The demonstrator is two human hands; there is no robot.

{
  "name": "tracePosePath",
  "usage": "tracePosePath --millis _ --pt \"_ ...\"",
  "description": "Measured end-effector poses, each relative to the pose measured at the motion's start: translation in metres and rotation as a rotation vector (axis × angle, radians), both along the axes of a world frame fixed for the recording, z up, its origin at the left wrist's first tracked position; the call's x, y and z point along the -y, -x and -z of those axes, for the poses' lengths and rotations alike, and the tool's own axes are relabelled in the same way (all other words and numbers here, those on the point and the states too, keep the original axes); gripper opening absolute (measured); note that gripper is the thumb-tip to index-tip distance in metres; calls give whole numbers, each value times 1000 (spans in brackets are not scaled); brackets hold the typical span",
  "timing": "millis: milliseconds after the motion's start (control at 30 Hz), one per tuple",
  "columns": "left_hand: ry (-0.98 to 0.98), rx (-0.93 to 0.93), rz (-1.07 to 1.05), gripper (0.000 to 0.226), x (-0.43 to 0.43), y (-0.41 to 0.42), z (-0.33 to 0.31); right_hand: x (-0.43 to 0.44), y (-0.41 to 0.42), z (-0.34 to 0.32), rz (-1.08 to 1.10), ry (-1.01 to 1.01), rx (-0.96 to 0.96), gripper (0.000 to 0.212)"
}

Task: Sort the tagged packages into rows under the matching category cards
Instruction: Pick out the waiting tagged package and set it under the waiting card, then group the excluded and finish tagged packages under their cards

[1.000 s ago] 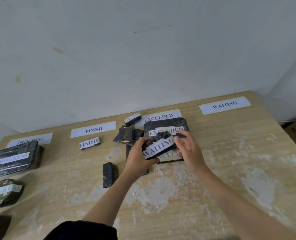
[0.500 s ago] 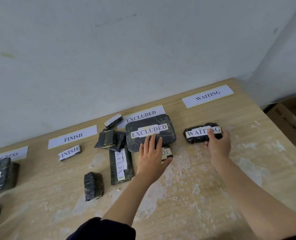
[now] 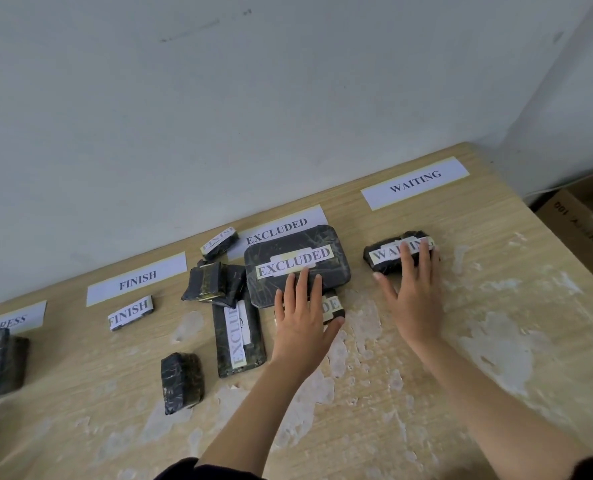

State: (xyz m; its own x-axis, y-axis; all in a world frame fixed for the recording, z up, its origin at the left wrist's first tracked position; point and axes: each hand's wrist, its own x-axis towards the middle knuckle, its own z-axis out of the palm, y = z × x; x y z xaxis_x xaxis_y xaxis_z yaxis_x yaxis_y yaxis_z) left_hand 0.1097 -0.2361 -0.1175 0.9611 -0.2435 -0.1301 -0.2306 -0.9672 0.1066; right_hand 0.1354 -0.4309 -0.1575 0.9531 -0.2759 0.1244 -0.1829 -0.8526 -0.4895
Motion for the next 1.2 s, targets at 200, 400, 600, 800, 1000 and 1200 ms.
tracePosePath --millis 200,400,600,800,1000,1200 --pt "-8 40 14 74 -2 -2 3 24 -54 -3 95 5 -85 70" --pt "129 4 -3 77 -5 -1 -4 29 -60 -10 64 37 -44 68" --pt "554 230 -406 49 -37 22 -3 -42 -2 -17 -205 -209 121 55" --pt "439 15 -801 59 -64 50 5 -100 54 -11 -460 -250 244 43" --pt "555 -112 -997 84 -80 49 -10 -103 68 0 -501 -102 186 39" --pt "832 -212 -1181 63 -85 79 -22 -102 64 -5 -498 -65 147 36"
